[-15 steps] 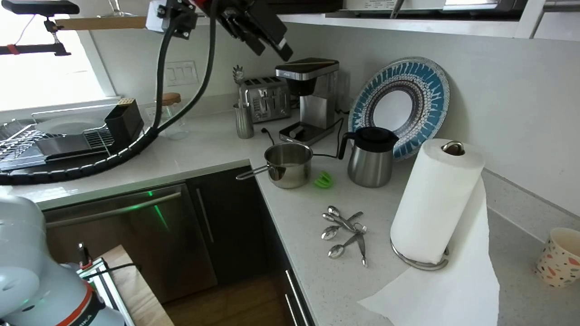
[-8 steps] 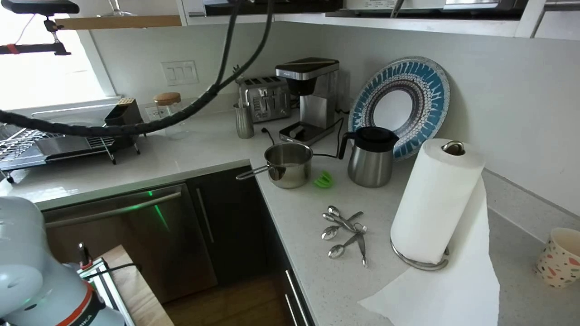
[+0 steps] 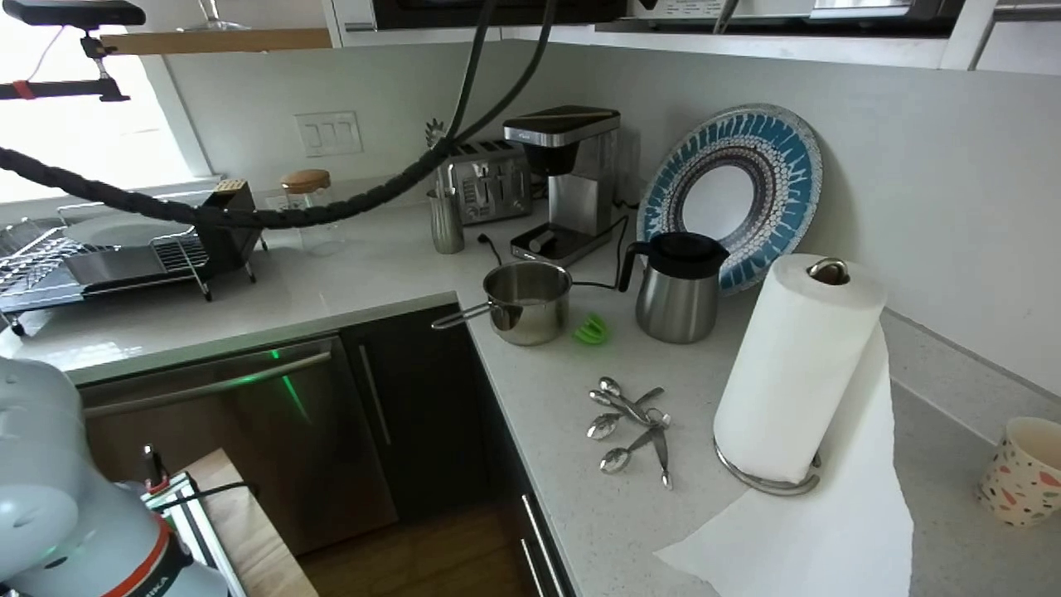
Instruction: Take the measuring spoon out of the microwave and put it on the countertop
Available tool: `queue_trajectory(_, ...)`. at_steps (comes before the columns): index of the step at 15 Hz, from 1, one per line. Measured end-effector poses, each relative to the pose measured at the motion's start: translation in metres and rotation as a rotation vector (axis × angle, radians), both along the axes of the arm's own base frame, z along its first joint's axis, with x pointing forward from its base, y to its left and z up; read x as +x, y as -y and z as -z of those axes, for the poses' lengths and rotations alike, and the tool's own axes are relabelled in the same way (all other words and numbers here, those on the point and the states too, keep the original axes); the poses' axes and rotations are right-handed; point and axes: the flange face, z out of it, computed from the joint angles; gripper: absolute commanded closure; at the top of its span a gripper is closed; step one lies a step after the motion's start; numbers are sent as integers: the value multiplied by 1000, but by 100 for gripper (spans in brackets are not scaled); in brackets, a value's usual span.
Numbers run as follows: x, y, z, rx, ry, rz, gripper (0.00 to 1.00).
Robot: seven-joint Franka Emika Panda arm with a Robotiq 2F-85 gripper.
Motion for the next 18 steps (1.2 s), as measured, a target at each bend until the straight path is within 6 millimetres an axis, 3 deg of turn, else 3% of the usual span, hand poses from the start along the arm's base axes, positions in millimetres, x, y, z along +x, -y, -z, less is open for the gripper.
queue_trajectory(4, 12, 6, 0, -2, 42, 18, 0)
queue_trajectory(10, 71, 16, 3, 49, 86, 18, 0)
queue_trajectory(18, 113, 59, 5, 14, 46, 79, 0)
